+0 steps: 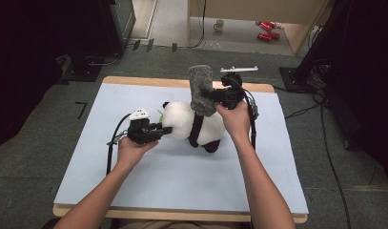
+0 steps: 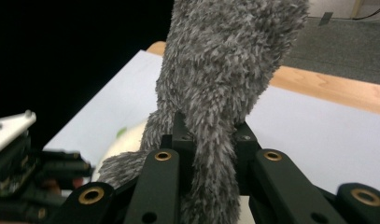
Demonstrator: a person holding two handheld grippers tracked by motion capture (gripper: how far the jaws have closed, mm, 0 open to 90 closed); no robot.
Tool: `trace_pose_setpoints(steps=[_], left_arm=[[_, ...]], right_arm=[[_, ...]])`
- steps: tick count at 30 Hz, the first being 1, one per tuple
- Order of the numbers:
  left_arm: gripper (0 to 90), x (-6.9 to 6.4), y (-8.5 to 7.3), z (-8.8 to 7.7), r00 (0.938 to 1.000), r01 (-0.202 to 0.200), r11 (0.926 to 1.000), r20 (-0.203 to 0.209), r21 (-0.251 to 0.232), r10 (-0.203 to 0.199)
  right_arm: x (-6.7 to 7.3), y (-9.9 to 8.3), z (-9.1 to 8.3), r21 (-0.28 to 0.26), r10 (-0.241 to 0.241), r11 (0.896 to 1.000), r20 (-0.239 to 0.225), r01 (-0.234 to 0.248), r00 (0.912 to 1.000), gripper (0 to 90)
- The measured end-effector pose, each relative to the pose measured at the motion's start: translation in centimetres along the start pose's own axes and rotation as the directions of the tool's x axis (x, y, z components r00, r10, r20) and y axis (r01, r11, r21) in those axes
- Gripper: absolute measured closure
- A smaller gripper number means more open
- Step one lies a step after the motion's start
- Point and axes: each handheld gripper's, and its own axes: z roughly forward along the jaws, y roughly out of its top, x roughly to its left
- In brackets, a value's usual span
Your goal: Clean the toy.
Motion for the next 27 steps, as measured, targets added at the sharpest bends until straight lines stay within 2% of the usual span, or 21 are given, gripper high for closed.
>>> trace_pose_setpoints(steps=[4, 5, 6, 12, 19, 24, 27], left_arm=[[66.8, 1.2, -0.2, -0.4, 0.9998, 0.013, 0.9999, 0.013, 0.001, -0.013], [66.6, 1.6, -0.3, -0.4, 0.9991, 0.021, 0.9997, 0.036, 0.014, -0.021], [66.0, 1.8, -0.3, -0.4, 0.999, 0.021, 0.9993, 0.038, 0.03, -0.022], [65.6, 2.5, -0.7, -0.3, 0.9995, 0.02, 0.9987, 0.024, 0.047, -0.021], [64.5, 3.2, -1.0, 0.0, 0.9996, 0.021, 0.9974, 0.02, 0.069, -0.022], [66.2, 2.9, -0.5, -0.5, 0.9989, 0.034, 0.9979, 0.031, 0.054, -0.036], [67.8, 2.4, 0.1, -0.6, 0.9994, 0.009, 0.9991, 0.035, 0.041, -0.01]], right_arm=[[-0.4, -1.1, -0.2, 0.019, -0.011, 1.0, -0.016, 0.011, 0.9998, 77.9], [-0.6, -1.5, -0.2, 0.024, -0.015, 1.0, -0.015, 0.015, 0.9998, 77.9], [-0.7, -1.9, -0.2, 0.032, -0.021, 0.999, -0.013, 0.021, 0.9997, 77.9], [-2.3, -3.8, -0.8, 0.054, -0.022, 0.998, 0.012, 0.021, 0.9997, 77.9], [-5.3, -6.5, -2.3, 0.043, 0.047, 0.998, 0.042, -0.048, 0.9981, 77.5], [-6.9, -8.5, -2.9, 0.055, 0.056, 0.997, 0.083, -0.061, 0.9949, 77.3], [-7.8, -9.8, -3.0, 0.054, 0.086, 0.994, 0.088, -0.091, 0.9924, 77.3]])
